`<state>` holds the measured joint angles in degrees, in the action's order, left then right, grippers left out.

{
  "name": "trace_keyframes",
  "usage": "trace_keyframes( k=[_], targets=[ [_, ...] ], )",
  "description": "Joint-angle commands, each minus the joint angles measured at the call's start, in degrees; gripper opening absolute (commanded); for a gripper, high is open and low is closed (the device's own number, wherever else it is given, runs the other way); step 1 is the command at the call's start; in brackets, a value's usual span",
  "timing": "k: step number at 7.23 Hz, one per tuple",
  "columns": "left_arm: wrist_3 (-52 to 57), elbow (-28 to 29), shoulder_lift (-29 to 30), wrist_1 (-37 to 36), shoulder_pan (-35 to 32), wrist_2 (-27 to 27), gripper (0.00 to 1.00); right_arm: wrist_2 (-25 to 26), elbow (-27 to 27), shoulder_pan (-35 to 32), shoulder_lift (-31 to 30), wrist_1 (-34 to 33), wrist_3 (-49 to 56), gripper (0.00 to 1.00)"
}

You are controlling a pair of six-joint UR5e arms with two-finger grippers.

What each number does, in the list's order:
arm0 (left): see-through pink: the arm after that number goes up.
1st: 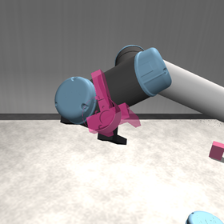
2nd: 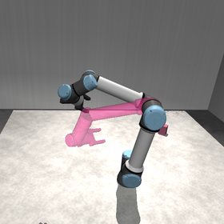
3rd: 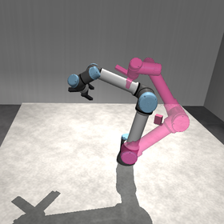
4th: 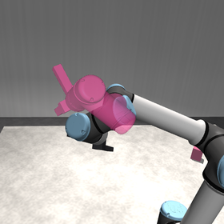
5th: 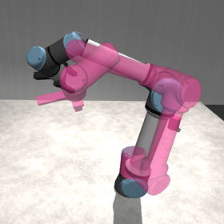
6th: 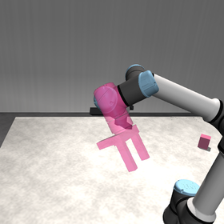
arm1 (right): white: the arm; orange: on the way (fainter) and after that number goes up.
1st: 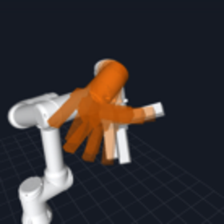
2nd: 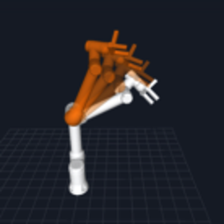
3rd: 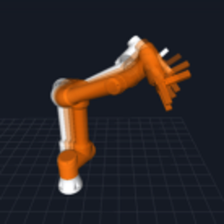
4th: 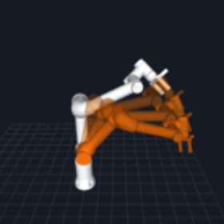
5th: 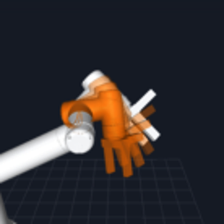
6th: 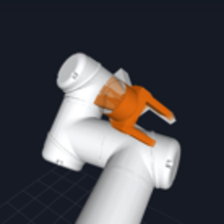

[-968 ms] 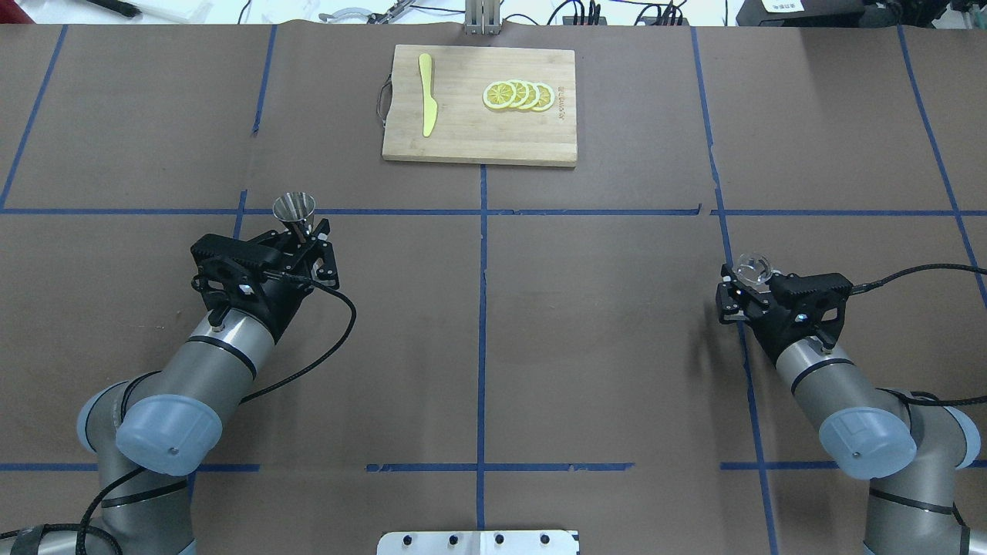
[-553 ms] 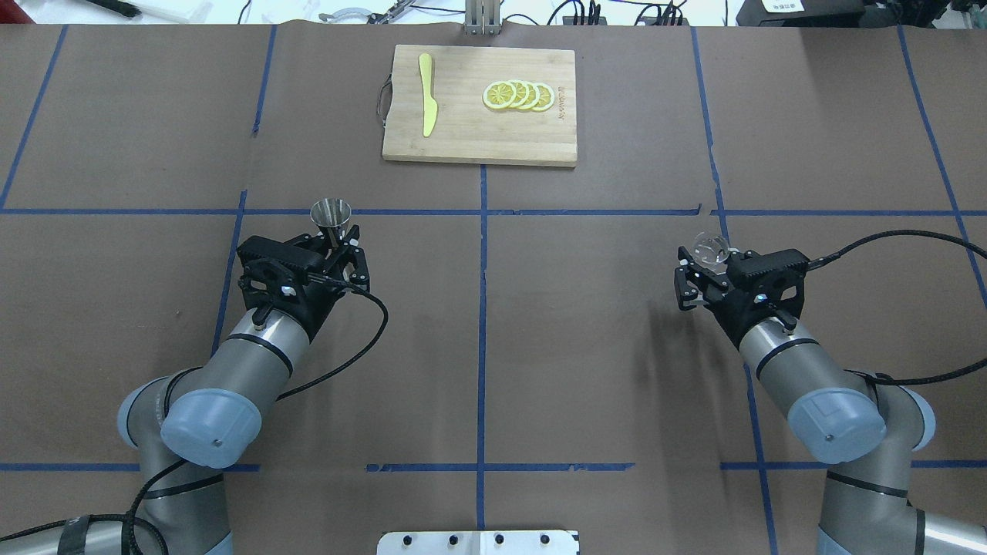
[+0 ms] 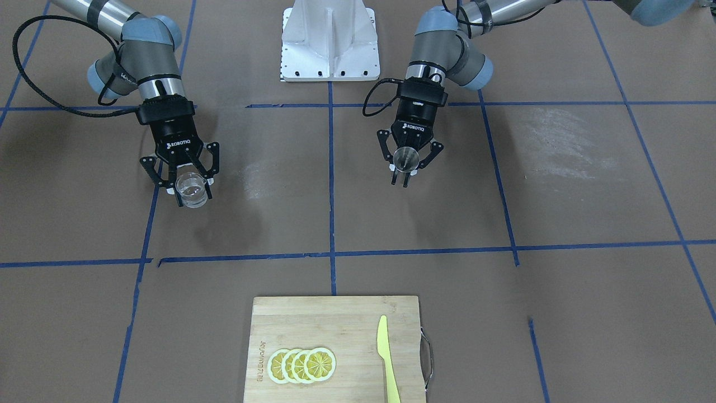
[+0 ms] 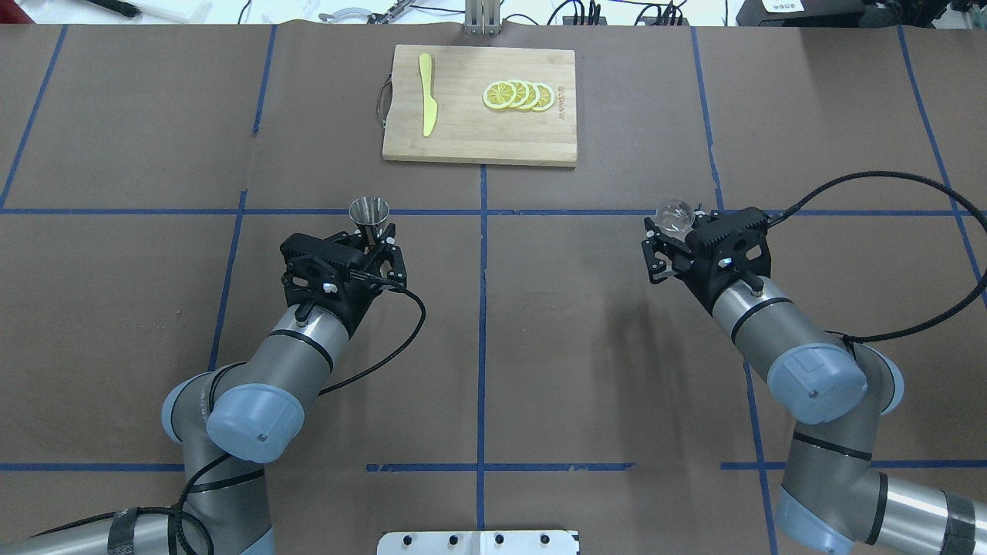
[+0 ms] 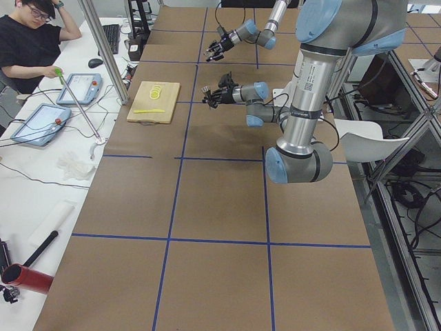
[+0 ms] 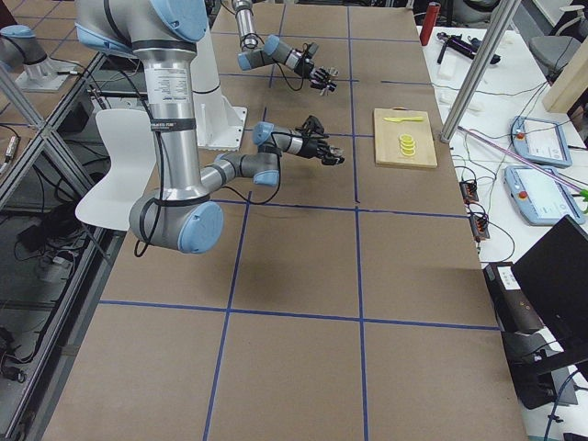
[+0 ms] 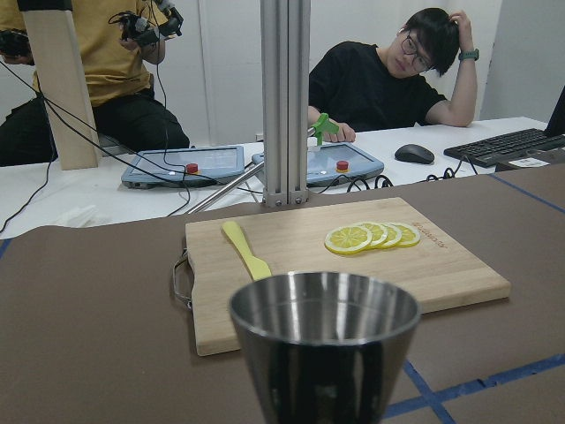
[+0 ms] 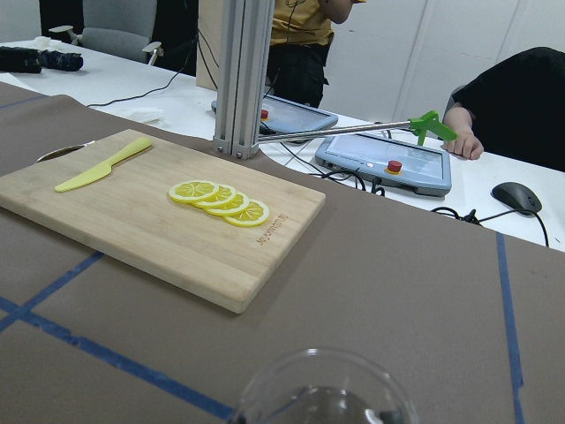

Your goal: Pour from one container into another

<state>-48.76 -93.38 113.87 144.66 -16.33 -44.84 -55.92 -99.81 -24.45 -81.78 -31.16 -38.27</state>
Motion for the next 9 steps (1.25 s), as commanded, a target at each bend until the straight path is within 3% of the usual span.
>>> trace_keyframes(
  k=[1, 3, 9],
  targets=[
    [0.07, 1.18, 2.22, 0.01, 0.42, -1.12, 0.00, -3.49, -1.62, -2.97, 2.92, -1.08, 6.54, 0.00],
    [0.07, 2.23, 4.68, -0.07, 0.86, -4.72, 0.00, -4.38, -3.71, -3.32, 6.19, -9.05, 6.63, 0.00],
    [1.81, 6.00, 11.26, 0.01, 2.44, -6.57, 0.00, -3.94, -5.92, -2.01, 10.58, -10.93, 3.40, 0.00]
  ],
)
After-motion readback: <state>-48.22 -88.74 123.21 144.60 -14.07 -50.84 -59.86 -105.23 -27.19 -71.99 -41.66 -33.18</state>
